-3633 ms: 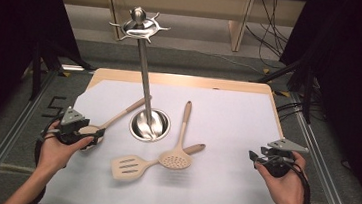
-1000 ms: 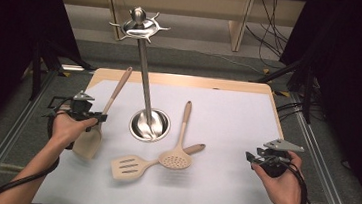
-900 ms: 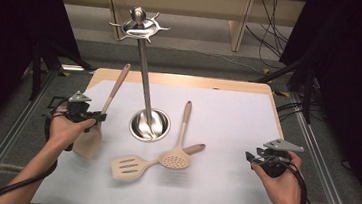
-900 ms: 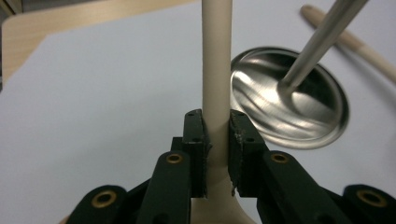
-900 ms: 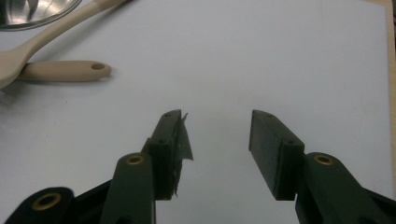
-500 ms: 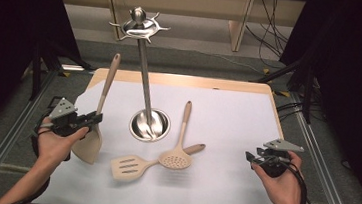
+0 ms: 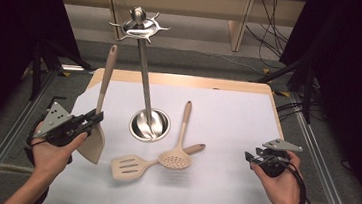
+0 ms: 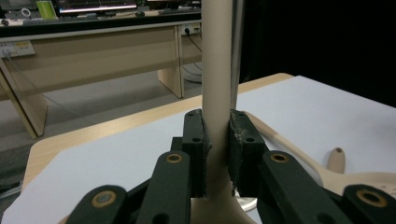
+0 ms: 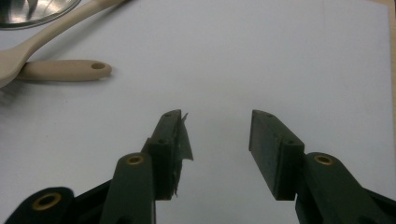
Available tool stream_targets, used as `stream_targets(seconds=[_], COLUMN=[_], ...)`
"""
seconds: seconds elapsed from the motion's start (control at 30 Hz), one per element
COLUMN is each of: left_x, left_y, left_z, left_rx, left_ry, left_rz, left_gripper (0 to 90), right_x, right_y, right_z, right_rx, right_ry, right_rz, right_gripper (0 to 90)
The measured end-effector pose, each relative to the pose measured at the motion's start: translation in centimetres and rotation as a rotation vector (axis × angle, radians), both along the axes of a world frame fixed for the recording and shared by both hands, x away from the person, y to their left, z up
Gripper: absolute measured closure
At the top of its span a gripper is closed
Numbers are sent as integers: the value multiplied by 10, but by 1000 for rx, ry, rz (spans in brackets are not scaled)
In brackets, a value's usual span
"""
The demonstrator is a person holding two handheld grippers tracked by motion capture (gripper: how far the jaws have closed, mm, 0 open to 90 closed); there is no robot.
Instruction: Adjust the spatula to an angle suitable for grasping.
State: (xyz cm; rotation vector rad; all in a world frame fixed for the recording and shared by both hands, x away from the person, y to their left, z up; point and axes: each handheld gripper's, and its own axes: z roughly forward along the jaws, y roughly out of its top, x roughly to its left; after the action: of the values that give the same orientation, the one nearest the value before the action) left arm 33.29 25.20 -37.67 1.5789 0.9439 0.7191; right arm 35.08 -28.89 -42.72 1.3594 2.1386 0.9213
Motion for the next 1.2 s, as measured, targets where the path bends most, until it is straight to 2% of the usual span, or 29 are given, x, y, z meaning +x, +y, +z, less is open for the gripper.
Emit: stream_targets(seconds=[0.07, 0.1, 0.2, 0.23, 0.27, 0.33, 0.37, 0.4, 0.5, 0.53, 0.67, 0.7, 0.83, 0.87, 0.9, 1.1, 1.13, 1.2], left_x=[-2, -2, -4, -4, -4, -5, -7, -8, -9, -9, -9, -9, -9, -8, -8, -5, -5, -4], left_y=[-3, -5, -7, -6, -7, -7, -8, -8, -9, -9, -10, -10, -11, -11, -11, -14, -14, -15], left_z=[4, 5, 9, 10, 11, 13, 15, 16, 19, 19, 20, 20, 20, 20, 20, 20, 20, 20], left_rx=[-13, -19, -25, -13, -18, -10, -5, 1, 11, 11, 12, 13, 20, 21, 23, 35, 34, 47], left_ry=[-21, -22, -43, -62, -66, -81, -92, -94, -110, -114, -116, -117, -122, -122, -122, -117, -117, -109], left_rz=[-11, -14, -14, -18, -18, -17, -12, -12, -9, -8, -7, -7, -6, -5, -4, -2, -2, 5], left_gripper=[779, 779, 779, 779, 779, 779, 779, 778, 778, 779, 778, 778, 778, 778, 778, 778, 778, 778], right_x=[0, 0, 0, 0, -2, -2, -3, -1, -1, 0, 0, -2, -2, -2, -1, -1, 0, 0], right_y=[-1, 0, -1, 0, 2, 1, 2, -2, -2, -3, -3, 0, 0, 0, -2, -1, -2, -2], right_z=[0, 0, 0, 0, 0, 0, 0, 0, 0, -1, -1, 0, -1, -1, 0, -1, -2, -2], right_rx=[-13, 1, 0, -2, 17, 10, 22, -12, -15, -31, -28, 4, 9, 11, -7, 5, -6, -6], right_ry=[-3, -2, 1, 3, 18, 11, 20, -10, -9, -28, -24, 7, 12, 10, -4, 3, -15, -17], right_rz=[10, -3, -4, -4, -24, -12, -24, -4, -6, 12, 8, -18, -19, -19, -10, -10, 7, 7], right_gripper=[553, 553, 553, 553, 553, 553, 553, 553, 553, 553, 553, 553, 553, 553, 553, 553, 553, 553])
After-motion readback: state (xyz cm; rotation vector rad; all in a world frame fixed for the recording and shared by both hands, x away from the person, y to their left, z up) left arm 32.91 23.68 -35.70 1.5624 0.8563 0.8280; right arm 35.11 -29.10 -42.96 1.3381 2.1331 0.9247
